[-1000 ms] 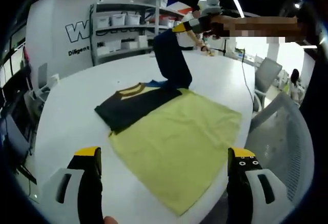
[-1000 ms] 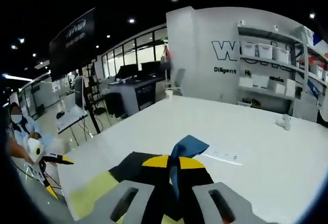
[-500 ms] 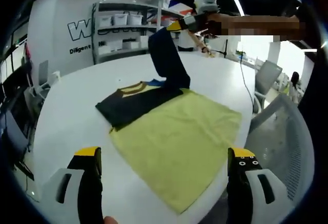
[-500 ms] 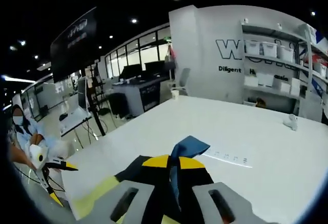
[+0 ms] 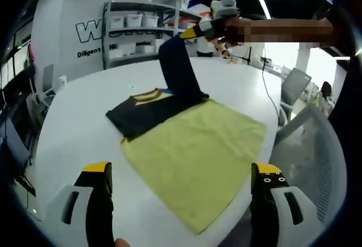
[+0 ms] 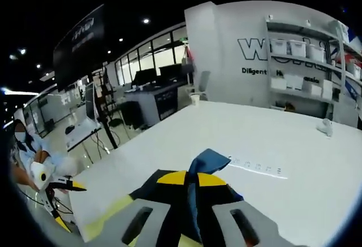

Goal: Fold the garment on the visible template until the final outline fits inside the template.

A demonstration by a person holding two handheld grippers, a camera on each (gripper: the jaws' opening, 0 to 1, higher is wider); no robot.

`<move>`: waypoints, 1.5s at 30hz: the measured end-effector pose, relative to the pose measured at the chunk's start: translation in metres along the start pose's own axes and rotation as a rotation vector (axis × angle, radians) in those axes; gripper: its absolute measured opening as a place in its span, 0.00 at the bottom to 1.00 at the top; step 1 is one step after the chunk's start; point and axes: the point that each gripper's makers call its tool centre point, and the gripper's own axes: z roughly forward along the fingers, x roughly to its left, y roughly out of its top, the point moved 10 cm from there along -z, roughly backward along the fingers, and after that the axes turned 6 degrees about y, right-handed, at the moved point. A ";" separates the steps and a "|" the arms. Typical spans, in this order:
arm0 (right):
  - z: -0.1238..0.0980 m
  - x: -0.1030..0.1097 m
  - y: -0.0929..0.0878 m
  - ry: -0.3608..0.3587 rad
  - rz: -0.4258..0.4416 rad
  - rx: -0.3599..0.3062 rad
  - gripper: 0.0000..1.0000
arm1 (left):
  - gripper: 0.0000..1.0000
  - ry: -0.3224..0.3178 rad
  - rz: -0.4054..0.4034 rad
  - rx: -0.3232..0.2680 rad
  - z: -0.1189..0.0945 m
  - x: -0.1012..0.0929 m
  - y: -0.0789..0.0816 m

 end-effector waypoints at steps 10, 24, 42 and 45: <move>0.015 0.006 -0.019 0.006 0.031 0.032 0.00 | 0.98 0.005 -0.027 0.000 -0.003 0.004 -0.004; 0.032 0.015 -0.037 0.014 0.049 0.075 0.00 | 0.99 -0.003 -0.031 0.003 -0.003 0.001 -0.010; 0.060 0.016 -0.056 0.028 0.076 0.124 0.00 | 0.98 0.004 -0.054 0.001 -0.005 0.003 -0.011; 0.064 0.016 -0.059 0.031 0.084 0.129 0.00 | 0.98 0.002 -0.053 0.002 -0.005 0.003 -0.011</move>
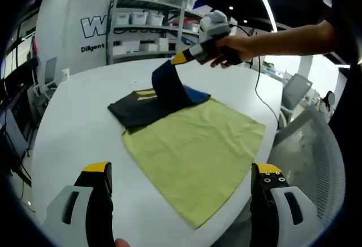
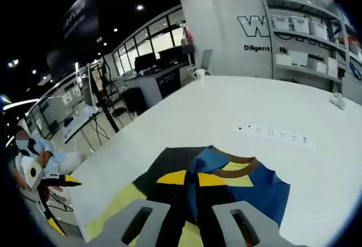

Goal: Fold the garment on the visible template until the final outline fits inside the template.

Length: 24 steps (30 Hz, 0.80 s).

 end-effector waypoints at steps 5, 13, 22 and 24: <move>0.006 0.005 -0.003 0.010 0.021 0.003 0.00 | 0.98 0.000 -0.004 0.001 0.000 0.000 -0.001; 0.019 0.010 -0.010 0.028 0.028 0.022 0.00 | 0.98 0.009 -0.017 0.002 -0.003 0.003 -0.002; 0.033 0.016 -0.022 0.043 0.034 0.049 0.00 | 0.98 0.013 -0.025 0.007 -0.003 0.003 -0.007; 0.035 0.017 -0.024 0.043 0.037 0.055 0.00 | 0.98 0.014 -0.029 0.006 -0.004 0.003 -0.007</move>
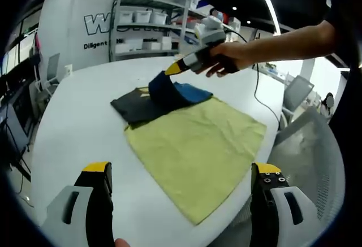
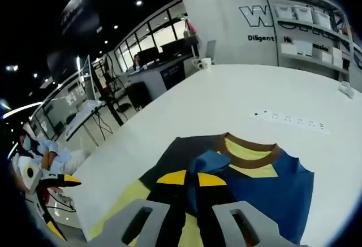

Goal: Fold the garment on the visible template until the final outline fits inside the template.

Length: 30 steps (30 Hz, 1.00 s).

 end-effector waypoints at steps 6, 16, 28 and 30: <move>0.009 0.003 -0.005 0.001 0.009 0.011 0.00 | 0.98 0.004 -0.006 -0.001 -0.002 0.001 -0.001; 0.026 0.010 -0.015 0.010 0.031 0.033 0.00 | 0.98 0.010 -0.014 0.001 -0.005 0.002 -0.004; 0.041 0.015 -0.033 0.037 0.053 0.088 0.00 | 0.98 0.017 -0.023 0.011 -0.007 0.004 -0.008; 0.042 0.017 -0.035 0.043 0.048 0.097 0.00 | 0.98 0.019 -0.024 0.012 -0.007 0.005 -0.009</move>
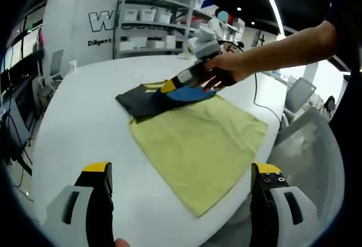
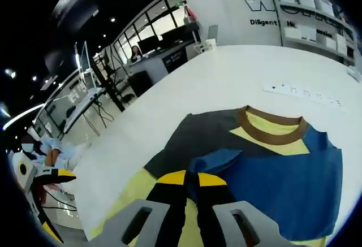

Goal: Fold the garment on the visible template until the final outline fits inside the template.

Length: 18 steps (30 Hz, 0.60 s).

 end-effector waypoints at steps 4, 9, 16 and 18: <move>0.004 0.000 -0.002 0.016 -0.012 0.011 0.00 | 0.98 0.002 -0.004 0.002 0.001 0.000 -0.001; 0.007 0.002 -0.005 0.028 -0.021 0.024 0.00 | 0.98 0.002 -0.006 -0.002 0.002 0.000 0.000; 0.012 0.004 -0.007 0.045 -0.046 0.031 0.01 | 0.98 0.001 -0.009 0.000 0.003 0.000 0.000; 0.013 0.006 -0.007 0.054 -0.044 0.033 0.02 | 0.98 0.001 -0.008 0.001 0.003 0.000 -0.001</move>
